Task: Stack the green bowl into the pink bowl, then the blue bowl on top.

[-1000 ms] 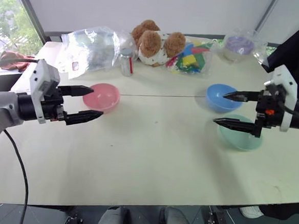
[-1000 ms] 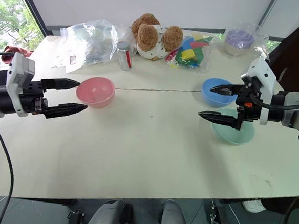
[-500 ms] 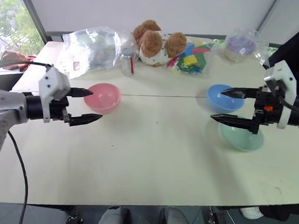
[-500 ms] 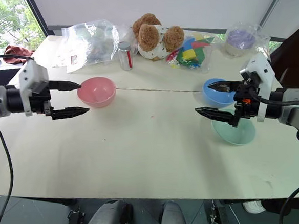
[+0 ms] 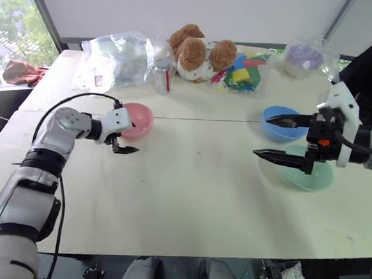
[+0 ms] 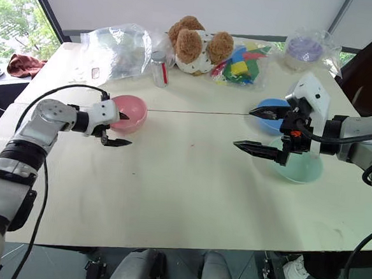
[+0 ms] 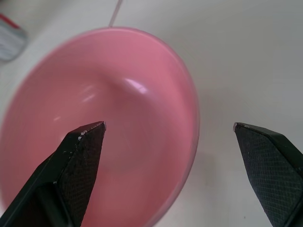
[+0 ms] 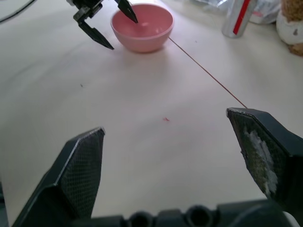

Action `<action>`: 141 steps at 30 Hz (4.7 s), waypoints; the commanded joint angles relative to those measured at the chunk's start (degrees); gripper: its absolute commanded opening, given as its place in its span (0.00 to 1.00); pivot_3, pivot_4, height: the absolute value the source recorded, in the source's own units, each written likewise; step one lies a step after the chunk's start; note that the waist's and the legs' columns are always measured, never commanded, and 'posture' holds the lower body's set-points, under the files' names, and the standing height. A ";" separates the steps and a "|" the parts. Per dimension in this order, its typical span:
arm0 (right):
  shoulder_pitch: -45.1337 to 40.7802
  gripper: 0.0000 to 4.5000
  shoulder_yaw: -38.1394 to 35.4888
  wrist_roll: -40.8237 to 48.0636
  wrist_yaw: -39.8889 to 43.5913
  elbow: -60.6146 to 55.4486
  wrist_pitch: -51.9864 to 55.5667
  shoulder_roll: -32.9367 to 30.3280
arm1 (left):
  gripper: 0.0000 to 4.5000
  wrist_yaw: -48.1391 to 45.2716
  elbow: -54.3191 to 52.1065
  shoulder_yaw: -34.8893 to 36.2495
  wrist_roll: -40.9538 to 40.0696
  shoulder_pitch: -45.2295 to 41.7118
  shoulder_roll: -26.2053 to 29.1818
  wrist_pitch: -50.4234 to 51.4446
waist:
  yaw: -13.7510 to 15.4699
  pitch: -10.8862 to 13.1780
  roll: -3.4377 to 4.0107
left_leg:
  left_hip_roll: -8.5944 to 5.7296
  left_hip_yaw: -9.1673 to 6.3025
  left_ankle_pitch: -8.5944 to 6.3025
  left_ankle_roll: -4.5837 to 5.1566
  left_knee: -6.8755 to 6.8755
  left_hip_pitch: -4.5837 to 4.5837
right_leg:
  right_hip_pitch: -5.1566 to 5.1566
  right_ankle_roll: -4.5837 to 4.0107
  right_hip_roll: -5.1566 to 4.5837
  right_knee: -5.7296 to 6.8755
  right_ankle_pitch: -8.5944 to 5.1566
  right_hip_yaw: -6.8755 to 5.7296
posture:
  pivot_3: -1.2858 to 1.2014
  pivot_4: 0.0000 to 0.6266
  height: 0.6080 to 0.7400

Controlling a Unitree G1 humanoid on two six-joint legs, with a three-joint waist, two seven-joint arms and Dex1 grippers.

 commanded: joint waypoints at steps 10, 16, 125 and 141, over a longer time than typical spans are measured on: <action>2.31 1.00 -7.35 3.36 -3.42 -4.94 3.32 -1.41 | 0.05 -3.83 14.78 -1.20 6.45 -11.13 -4.53 -10.95 | 0.03 0.00 -0.06 | 0.02 -0.01 -0.04 0.09 0.09 -0.01 | 0.01 0.01 -0.03 0.05 0.00 -0.04 | 0.52 0.24 1.00; 3.23 1.00 -8.84 3.66 -3.86 -5.41 3.49 -2.40 | 0.05 -14.10 7.34 -0.24 1.35 -13.89 -9.06 -10.55 | 0.12 0.01 -0.06 | 0.02 -0.01 -0.03 0.07 0.09 -0.01 | 0.01 0.01 -0.03 0.04 0.00 -0.04 | 0.52 0.24 1.00; -24.43 0.99 26.03 -46.21 4.00 43.67 -27.29 12.66 | 1.00 0.23 -58.63 32.90 -47.56 21.78 14.74 49.82 | -1.33 -0.17 -0.35 | -0.01 -0.23 0.22 -0.40 0.05 0.06 | 0.13 -0.01 -0.12 0.04 -0.01 -0.02 | 0.52 0.24 1.00; -33.18 0.94 26.53 -53.79 -8.22 82.23 -42.61 23.50 | 1.00 0.50 -57.86 32.43 -47.38 20.88 15.53 49.07 | -3.16 -0.07 -0.17 | 0.16 0.08 0.27 -0.48 -0.11 0.15 | -0.07 -0.01 0.17 0.15 -0.01 0.32 | 0.52 0.24 1.00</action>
